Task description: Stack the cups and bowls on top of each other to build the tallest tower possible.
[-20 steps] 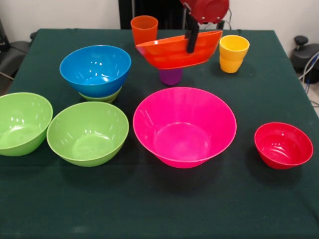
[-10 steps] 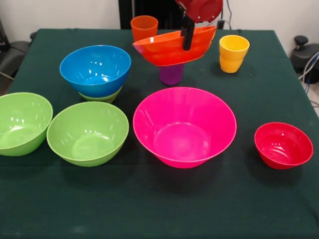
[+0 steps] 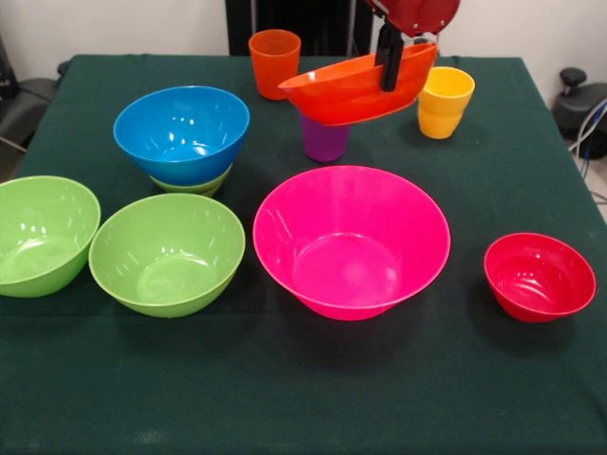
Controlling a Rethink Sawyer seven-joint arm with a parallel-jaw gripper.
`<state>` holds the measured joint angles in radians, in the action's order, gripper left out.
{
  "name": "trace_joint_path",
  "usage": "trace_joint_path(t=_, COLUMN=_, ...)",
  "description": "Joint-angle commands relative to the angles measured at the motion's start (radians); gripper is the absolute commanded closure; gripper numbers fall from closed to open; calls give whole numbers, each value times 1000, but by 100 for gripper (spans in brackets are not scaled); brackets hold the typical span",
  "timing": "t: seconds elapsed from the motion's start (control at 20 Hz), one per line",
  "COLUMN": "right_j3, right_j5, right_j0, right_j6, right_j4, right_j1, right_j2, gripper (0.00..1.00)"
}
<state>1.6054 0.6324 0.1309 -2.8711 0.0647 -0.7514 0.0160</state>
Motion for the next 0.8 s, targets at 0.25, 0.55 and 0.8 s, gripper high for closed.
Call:
trace_joint_path(t=0.25, right_j3=118, right_j5=-103, right_j0=111, right_j6=267, right_j4=138, right_j1=2, right_j2=-151, gripper=100)
trace_joint_path(t=0.55, right_j3=177, right_j5=-123, right_j0=186, right_j6=290, right_j4=184, right_j1=-37, right_j2=-198, gripper=100)
trace_joint_path(t=0.8, right_j3=214, right_j5=-123, right_j0=234, right_j6=293, right_j4=222, right_j1=-59, right_j2=-234, gripper=100)
